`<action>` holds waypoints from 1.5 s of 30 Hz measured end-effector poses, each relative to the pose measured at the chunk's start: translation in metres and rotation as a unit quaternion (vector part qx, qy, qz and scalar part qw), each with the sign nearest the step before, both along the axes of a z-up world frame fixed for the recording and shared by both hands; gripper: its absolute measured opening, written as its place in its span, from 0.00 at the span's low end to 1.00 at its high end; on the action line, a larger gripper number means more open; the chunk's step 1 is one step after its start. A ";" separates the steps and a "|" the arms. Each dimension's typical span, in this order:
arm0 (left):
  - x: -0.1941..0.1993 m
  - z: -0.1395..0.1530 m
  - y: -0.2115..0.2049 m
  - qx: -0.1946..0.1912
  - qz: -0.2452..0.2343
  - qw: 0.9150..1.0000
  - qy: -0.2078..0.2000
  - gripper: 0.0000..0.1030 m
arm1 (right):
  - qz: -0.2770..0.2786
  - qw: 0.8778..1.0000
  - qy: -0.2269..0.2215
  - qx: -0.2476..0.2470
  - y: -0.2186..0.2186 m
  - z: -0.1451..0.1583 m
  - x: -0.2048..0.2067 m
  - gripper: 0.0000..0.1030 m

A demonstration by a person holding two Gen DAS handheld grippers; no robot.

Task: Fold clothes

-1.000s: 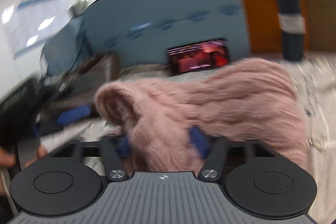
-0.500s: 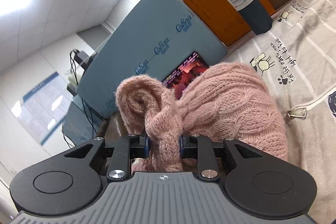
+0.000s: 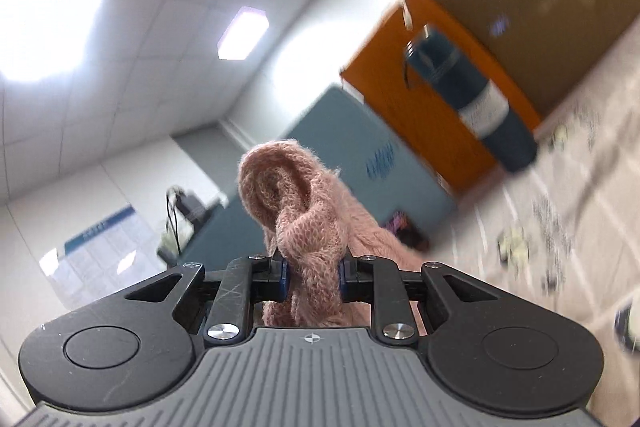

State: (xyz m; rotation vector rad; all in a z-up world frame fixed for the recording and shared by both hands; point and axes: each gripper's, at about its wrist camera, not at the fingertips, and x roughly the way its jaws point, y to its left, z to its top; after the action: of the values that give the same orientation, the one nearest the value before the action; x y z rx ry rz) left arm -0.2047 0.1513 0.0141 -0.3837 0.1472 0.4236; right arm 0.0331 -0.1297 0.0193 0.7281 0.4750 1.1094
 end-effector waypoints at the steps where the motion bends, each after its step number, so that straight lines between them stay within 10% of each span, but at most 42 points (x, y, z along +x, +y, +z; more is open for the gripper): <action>1: -0.008 0.002 0.005 0.002 0.019 1.000 -0.008 0.14 | -0.008 1.000 0.002 -0.002 -0.003 -0.001 0.002 0.19; 15: -0.024 -0.004 0.023 -0.024 0.062 0.997 0.034 0.16 | -0.086 0.979 0.046 -0.180 -0.029 -0.050 0.017 0.20; 24: -0.022 -0.006 0.031 -0.040 0.067 0.997 0.026 0.20 | -0.178 0.953 -0.053 -0.241 -0.035 -0.038 -0.005 0.57; 32: -0.021 -0.007 0.032 -0.041 0.068 0.996 0.030 0.20 | -0.042 0.943 -0.172 -0.282 -0.004 -0.029 -0.030 0.91; 39: -0.021 -0.007 0.033 -0.043 0.067 0.996 0.032 0.20 | 0.020 0.900 -0.199 -0.387 0.041 -0.045 -0.035 0.97; 45: -0.020 -0.008 0.033 -0.043 0.064 0.996 0.034 0.20 | 0.005 0.890 -0.196 -0.411 0.046 -0.056 -0.029 0.98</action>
State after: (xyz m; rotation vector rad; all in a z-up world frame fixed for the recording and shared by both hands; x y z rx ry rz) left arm -0.2246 0.1842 0.0066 -0.4654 0.2074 0.5586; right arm 0.0044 -0.0836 -0.0362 -0.2454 0.5389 0.9112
